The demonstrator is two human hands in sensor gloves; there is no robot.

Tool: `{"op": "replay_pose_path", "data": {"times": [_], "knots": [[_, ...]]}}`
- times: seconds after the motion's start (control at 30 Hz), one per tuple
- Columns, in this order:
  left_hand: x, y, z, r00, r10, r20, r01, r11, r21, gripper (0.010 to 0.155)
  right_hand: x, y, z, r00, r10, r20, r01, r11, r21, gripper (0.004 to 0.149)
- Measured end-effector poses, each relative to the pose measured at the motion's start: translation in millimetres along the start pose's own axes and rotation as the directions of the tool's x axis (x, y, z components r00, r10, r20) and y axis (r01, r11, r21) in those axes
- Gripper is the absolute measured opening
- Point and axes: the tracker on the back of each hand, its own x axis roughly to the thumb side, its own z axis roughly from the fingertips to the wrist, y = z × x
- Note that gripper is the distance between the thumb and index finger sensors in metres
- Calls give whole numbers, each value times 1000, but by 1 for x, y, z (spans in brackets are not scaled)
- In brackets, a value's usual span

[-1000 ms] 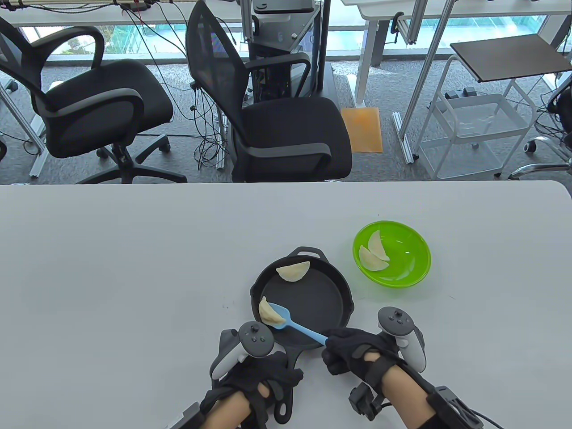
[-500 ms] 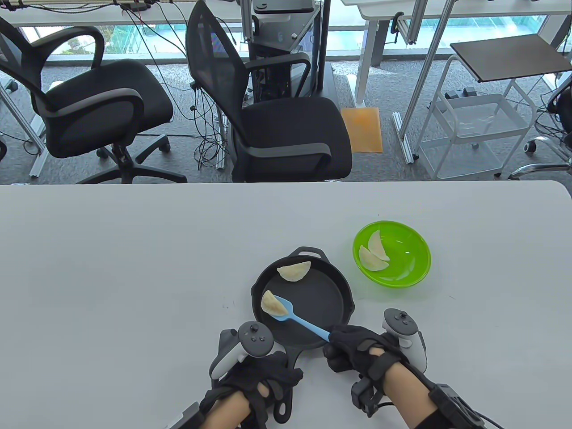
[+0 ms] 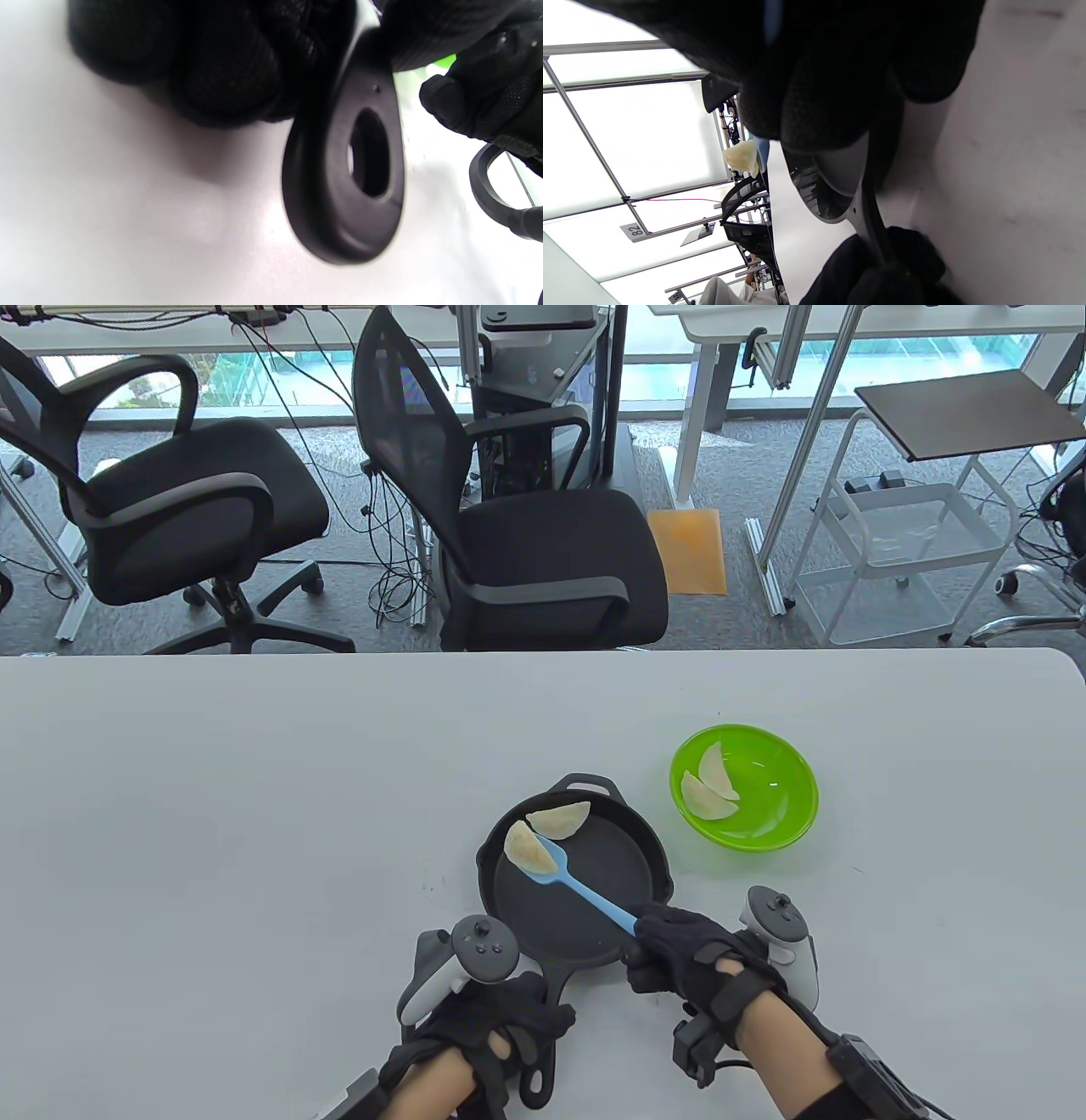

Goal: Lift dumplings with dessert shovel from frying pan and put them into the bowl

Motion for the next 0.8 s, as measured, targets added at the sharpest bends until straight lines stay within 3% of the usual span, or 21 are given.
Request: {"op": "replay_pose_path", "data": {"times": [0.8], "knots": [[0, 0, 0, 1000, 0, 0, 0, 1000, 0, 65, 7, -17, 8, 975, -144, 170, 173, 969, -174, 58]]}}
